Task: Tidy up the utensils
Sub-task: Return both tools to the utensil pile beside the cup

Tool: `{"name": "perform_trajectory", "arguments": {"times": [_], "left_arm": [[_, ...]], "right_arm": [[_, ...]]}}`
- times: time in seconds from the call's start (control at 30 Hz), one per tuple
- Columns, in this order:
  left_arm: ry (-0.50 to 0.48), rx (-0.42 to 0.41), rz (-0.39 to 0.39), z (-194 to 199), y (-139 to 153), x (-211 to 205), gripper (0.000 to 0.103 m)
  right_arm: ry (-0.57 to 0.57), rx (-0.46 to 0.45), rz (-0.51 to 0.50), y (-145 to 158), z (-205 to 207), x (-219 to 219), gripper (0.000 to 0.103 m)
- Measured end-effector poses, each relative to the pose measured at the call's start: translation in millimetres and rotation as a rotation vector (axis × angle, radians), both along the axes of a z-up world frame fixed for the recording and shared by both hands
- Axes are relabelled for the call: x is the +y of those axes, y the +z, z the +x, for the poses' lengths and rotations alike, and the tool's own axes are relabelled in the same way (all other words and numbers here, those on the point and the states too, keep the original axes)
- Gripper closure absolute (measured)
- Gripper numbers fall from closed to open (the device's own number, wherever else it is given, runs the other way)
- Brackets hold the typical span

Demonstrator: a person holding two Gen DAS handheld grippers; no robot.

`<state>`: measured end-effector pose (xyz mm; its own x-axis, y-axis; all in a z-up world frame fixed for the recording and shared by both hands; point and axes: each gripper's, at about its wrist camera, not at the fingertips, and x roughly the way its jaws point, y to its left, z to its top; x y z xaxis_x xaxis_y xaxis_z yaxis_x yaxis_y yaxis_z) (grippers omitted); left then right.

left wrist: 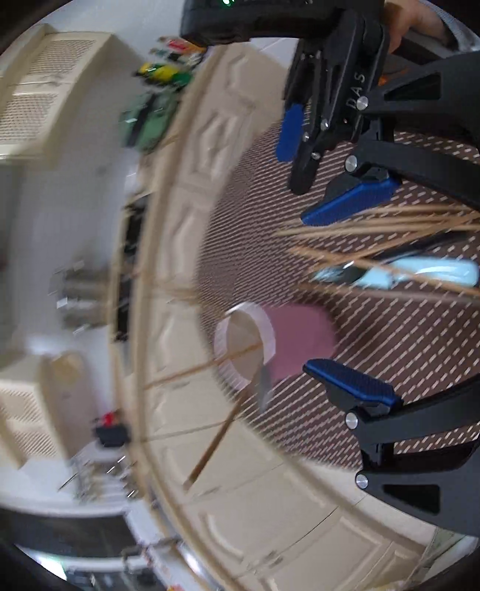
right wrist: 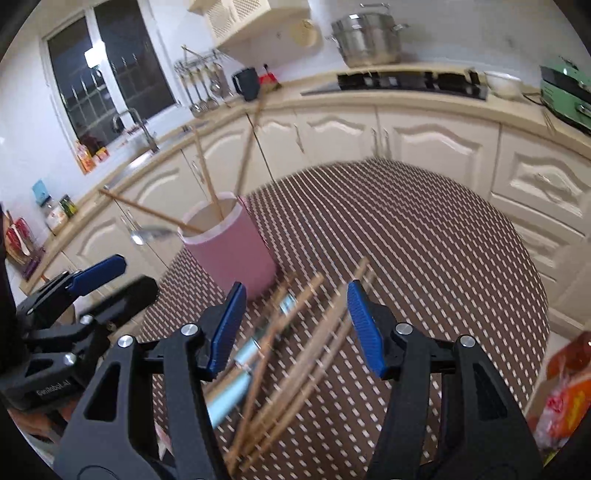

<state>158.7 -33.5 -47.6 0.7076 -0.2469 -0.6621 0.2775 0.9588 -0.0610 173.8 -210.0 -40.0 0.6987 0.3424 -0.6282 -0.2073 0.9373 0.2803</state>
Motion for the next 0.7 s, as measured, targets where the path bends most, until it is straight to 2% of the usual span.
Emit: {"name": "perform_trajectory", "arguments": {"times": [0.1,0.2,0.3,0.37,0.47,0.7], "left_arm": [[-0.054,0.118,0.019,10,-23,-13,0.03],[-0.074,0.228,0.005,19,-45,-21,0.031],[-0.079,0.311,0.023,25,-63,-27,0.053],[-0.075,0.353,0.018,29,-71,-30,0.057],[-0.077,0.376,0.035,31,-78,-34,0.066],[-0.081,0.417,0.063,43,-92,-50,0.078]], "right_arm": [[-0.009,0.04,-0.009,-16,-7,-10,0.045],[-0.016,0.075,-0.002,-30,-13,-18,0.045],[-0.019,0.098,0.004,-40,-17,-23,0.045],[-0.018,0.107,0.009,-43,-19,-25,0.045],[-0.018,0.112,0.017,-45,-23,-29,0.044],[-0.013,0.127,0.036,-50,-24,-36,0.043]]}}
